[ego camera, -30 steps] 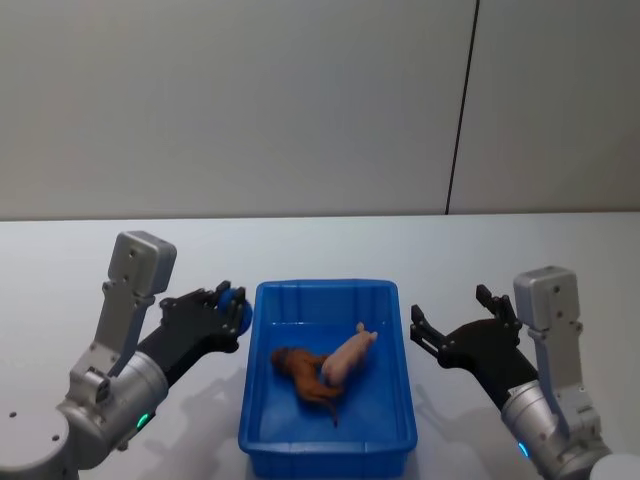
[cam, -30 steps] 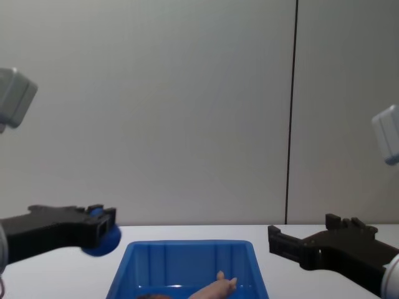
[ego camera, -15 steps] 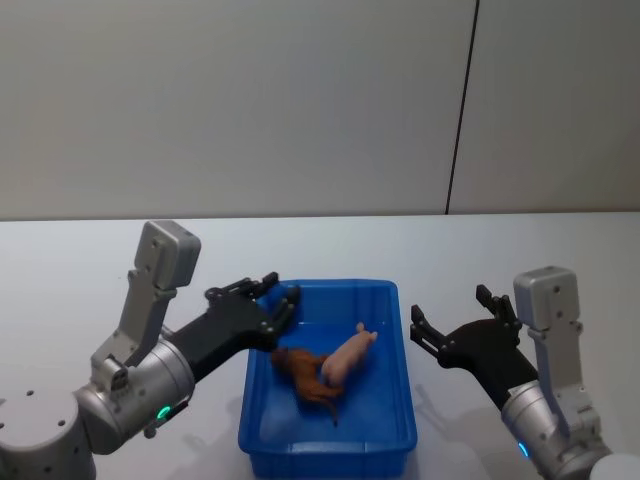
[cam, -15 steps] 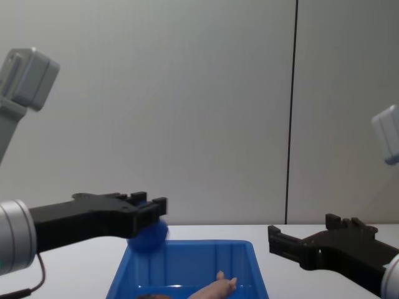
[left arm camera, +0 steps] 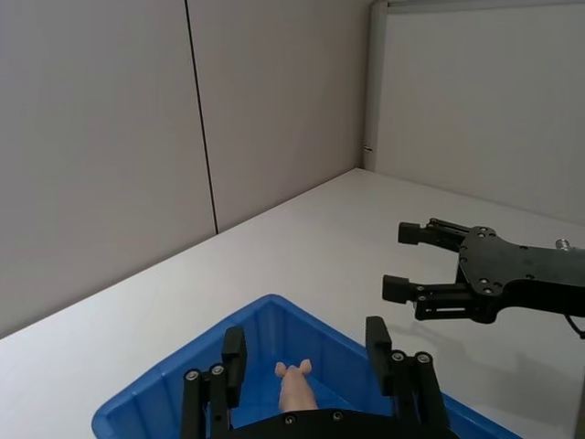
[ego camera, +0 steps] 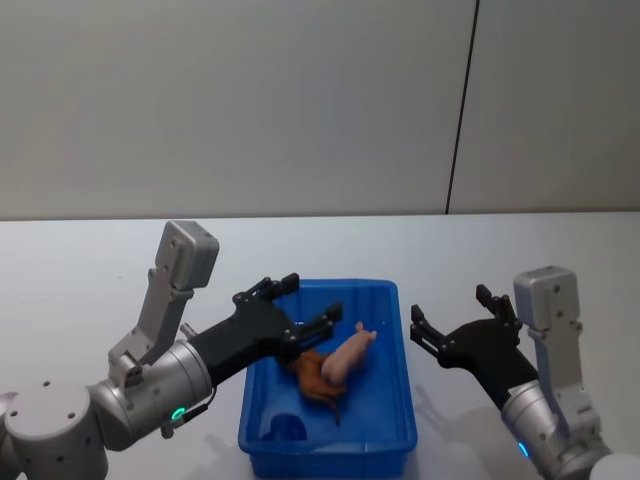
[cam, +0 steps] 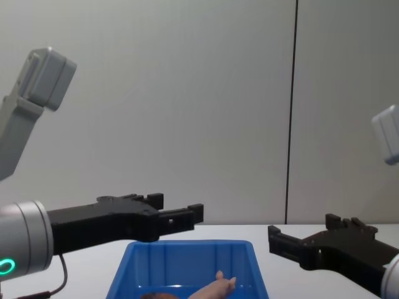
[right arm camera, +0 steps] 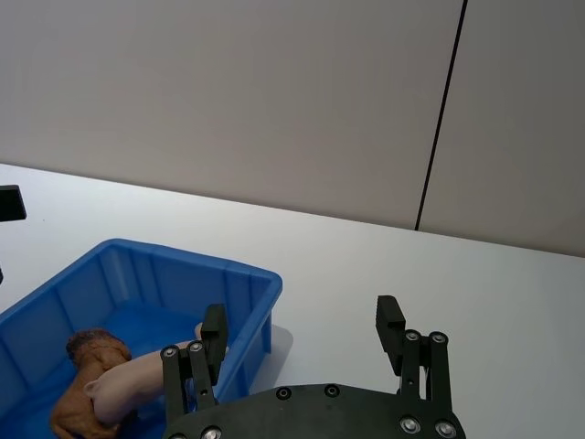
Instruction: Pick up the two dolls from the table and place them into the box.
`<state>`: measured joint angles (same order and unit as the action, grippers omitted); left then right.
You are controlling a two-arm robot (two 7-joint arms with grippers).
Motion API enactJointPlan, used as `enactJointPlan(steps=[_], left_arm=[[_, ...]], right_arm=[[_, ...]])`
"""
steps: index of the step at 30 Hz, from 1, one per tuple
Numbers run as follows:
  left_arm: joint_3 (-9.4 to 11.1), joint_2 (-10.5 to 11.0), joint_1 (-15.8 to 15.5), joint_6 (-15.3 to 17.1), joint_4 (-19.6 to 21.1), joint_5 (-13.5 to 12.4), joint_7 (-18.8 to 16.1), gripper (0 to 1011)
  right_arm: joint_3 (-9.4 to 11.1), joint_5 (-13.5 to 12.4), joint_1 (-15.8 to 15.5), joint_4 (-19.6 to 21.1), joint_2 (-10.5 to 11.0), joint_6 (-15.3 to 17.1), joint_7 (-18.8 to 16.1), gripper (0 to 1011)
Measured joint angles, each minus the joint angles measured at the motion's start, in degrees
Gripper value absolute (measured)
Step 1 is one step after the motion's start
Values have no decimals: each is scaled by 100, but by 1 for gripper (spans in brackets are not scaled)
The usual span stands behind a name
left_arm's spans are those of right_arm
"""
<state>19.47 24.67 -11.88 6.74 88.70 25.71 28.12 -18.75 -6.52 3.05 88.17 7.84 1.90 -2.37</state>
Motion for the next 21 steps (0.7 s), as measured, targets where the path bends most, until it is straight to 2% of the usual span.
enactJointPlan(steps=[6, 9, 21], left_arm=[[15, -21, -27, 11, -27, 14, 102, 965], [18, -26, -34, 14, -35, 18, 129, 1001], [29, -41, -56, 23, -58, 31, 219, 1001]], right_arm=[[0, 0, 0, 0, 0, 0, 0, 1001], [0, 0, 0, 0, 0, 0, 0, 1001], [0, 0, 0, 0, 0, 0, 0, 1001]])
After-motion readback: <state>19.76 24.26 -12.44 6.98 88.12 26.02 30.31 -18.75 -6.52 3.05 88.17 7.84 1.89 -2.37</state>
